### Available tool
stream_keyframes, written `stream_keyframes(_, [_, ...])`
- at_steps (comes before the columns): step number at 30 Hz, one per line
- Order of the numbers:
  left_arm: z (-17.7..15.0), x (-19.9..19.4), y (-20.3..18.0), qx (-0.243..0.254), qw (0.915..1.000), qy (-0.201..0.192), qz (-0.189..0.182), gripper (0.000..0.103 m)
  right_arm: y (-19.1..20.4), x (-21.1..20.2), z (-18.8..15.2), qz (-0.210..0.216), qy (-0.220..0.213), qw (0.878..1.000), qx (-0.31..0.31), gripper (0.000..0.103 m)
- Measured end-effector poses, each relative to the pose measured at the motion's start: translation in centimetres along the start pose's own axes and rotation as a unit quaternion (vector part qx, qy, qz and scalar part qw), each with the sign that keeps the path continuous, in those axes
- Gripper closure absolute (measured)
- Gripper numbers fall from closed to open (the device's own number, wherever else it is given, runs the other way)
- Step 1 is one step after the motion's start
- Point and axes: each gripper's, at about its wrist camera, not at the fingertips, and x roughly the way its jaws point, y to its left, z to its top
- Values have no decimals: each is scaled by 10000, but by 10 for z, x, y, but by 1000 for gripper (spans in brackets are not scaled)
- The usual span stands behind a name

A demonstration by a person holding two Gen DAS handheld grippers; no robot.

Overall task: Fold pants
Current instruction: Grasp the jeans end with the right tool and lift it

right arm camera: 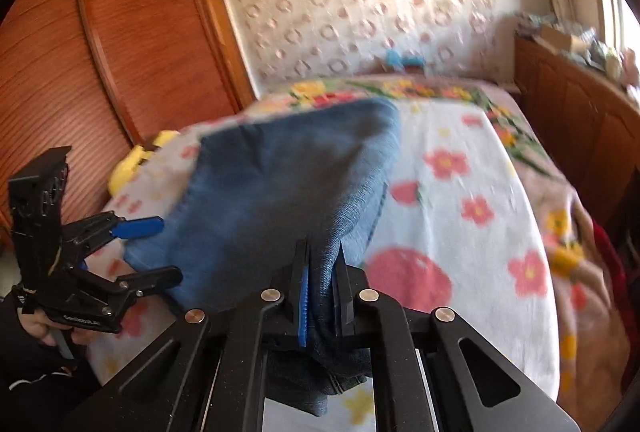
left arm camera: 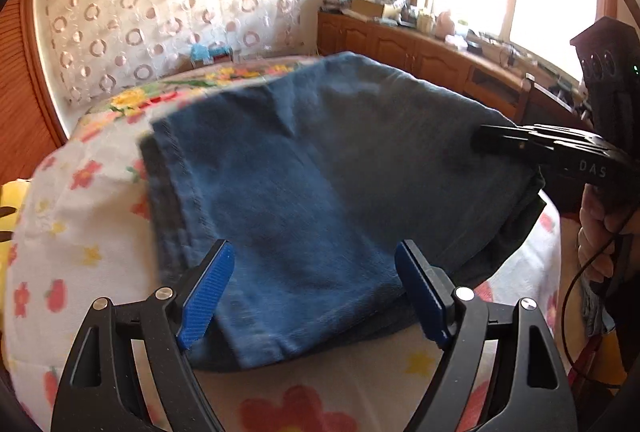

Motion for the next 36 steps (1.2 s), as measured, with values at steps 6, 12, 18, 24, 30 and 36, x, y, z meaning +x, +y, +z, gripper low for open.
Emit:
stream_keyframes(6, [5, -37, 23, -205, 9991, -303, 217, 20, 39, -9, 24, 316, -249, 9983, -416, 95])
stream_keyframes(12, [-3, -56, 50, -414, 9975, -424, 383, 20, 72, -6, 33, 635, -315, 9953, -654, 95])
stream_keyframes(18, [-12, -74, 79, -675, 9946, -529, 583, 20, 101, 21, 41, 950, -160, 9908, -955, 95])
stream_keyframes(24, [-18, -86, 104, -870, 9913, -624, 767, 20, 115, 54, 41, 1227, 146, 9861, -1111, 95])
stream_keyframes(30, [-25, -89, 120, -1032, 9886, -644, 885, 20, 117, 88, 37, 1469, 555, 9806, -1174, 95])
stream_keyframes(36, [-31, -87, 128, -1102, 9880, -613, 895, 20, 123, 120, 34, 1477, 950, 9771, -1203, 95])
